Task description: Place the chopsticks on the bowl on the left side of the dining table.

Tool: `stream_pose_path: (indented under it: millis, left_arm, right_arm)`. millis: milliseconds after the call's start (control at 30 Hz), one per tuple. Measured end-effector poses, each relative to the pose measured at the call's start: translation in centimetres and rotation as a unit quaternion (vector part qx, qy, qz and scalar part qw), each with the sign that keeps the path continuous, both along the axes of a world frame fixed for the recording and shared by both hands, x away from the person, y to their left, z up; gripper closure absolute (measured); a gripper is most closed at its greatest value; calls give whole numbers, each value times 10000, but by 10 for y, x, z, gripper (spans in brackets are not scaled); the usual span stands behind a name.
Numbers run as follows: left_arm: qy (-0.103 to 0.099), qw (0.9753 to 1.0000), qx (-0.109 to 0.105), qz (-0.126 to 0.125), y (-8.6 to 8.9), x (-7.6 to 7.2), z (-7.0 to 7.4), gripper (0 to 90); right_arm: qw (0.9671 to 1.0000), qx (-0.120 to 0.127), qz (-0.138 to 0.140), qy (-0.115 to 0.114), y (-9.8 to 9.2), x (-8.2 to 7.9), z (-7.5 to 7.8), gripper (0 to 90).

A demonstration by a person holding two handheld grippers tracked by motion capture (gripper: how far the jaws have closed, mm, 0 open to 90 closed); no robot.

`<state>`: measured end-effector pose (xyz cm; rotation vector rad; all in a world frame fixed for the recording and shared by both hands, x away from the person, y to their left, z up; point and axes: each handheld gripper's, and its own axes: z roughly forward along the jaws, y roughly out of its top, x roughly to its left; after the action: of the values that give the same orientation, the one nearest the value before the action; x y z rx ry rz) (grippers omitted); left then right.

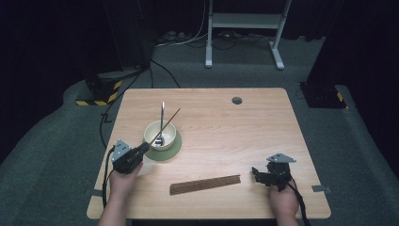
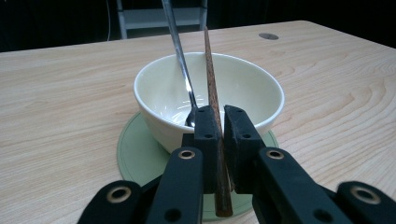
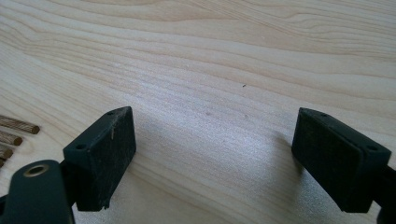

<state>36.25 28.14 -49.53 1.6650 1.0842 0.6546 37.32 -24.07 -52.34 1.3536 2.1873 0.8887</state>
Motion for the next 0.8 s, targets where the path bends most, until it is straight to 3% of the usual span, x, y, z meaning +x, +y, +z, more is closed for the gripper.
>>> stream_pose_path:
  millis: [300, 400, 700, 800]
  left_arm:
    - [-4, 10000, -30, 20, 0, -1, 0, 828]
    - [-45, 10000, -64, 17, 1, -2, 2, 775]
    - [-357, 9991, -164, 140, -4, -19, 16, 623]
    - [-464, 9989, 2, -82, -17, -26, 23, 603]
  right_arm:
    - [10000, 0, 6, 0, 0, 0, 0, 135]
    - [10000, 0, 8, 0, 0, 0, 0, 135]
    - [10000, -3, 11, 0, 0, 0, 0, 135]
    - [10000, 2, -5, -43, 1, 0, -1, 135]
